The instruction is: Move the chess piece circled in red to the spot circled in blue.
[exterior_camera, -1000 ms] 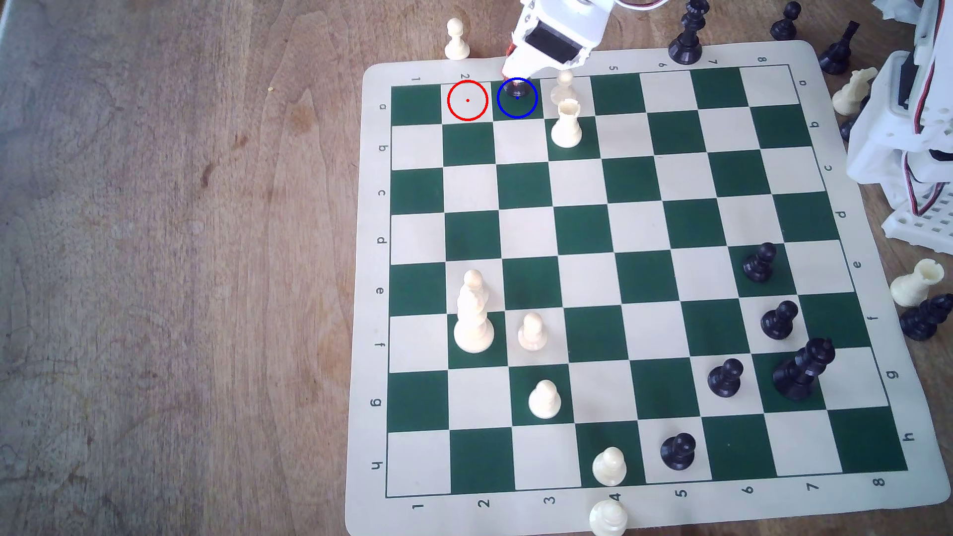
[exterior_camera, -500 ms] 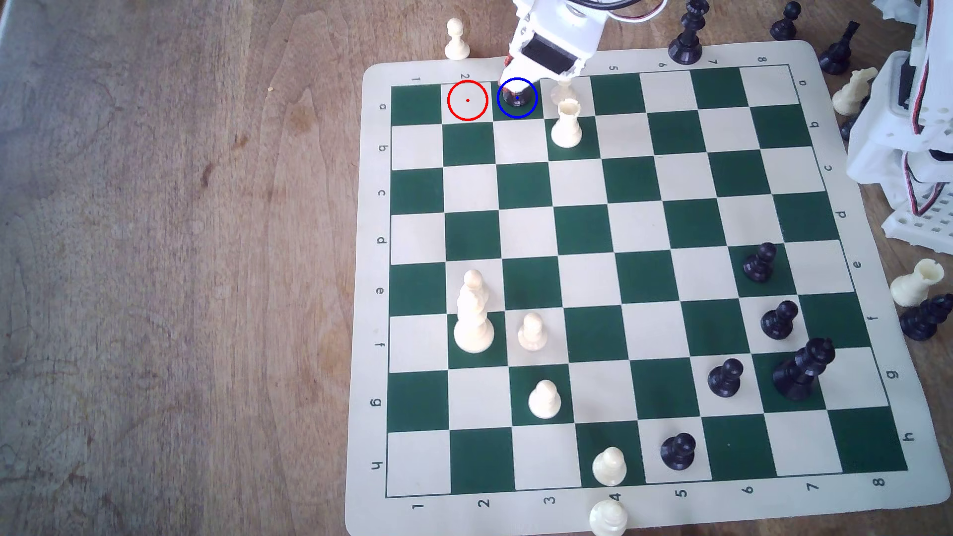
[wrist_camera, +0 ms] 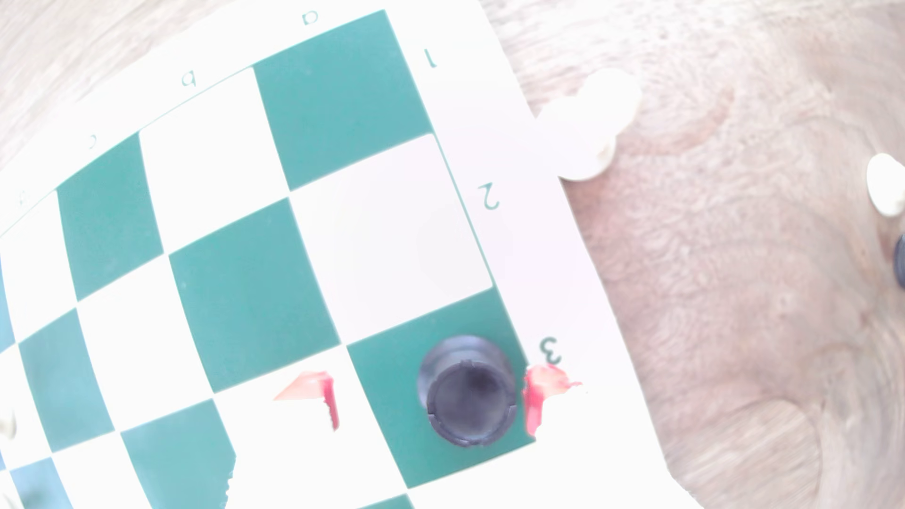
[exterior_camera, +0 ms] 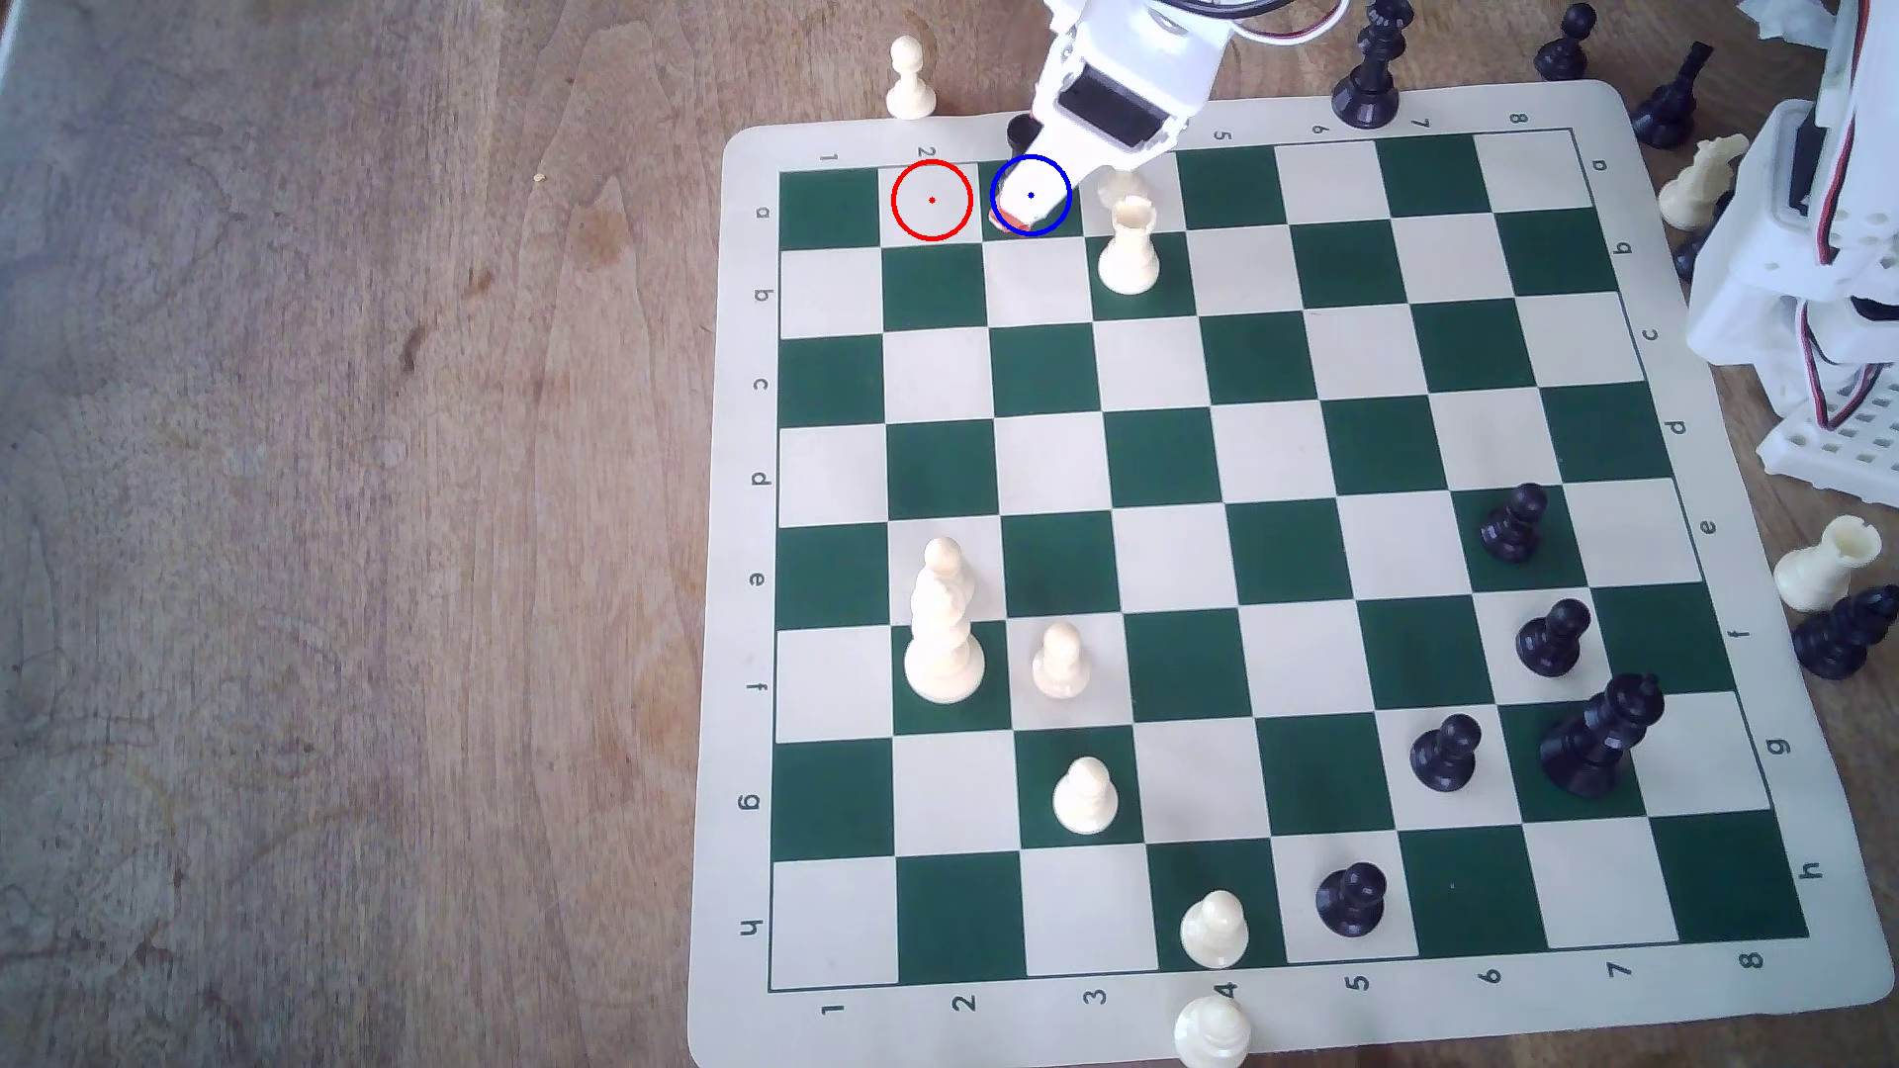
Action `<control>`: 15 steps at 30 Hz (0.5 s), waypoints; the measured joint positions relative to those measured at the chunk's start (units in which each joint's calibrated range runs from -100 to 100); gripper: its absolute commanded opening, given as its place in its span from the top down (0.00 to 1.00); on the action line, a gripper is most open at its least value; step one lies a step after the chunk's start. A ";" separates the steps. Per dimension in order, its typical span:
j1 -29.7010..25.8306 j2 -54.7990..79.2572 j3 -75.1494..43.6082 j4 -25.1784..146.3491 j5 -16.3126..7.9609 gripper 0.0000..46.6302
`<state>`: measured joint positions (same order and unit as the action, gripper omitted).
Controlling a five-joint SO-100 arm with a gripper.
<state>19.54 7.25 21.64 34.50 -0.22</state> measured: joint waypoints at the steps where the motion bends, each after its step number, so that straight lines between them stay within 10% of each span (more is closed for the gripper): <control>1: 0.00 -0.92 0.45 0.00 0.00 0.54; 15: -4.87 -29.66 16.72 3.51 -0.15 0.50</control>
<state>14.68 -22.41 38.36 38.01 -0.37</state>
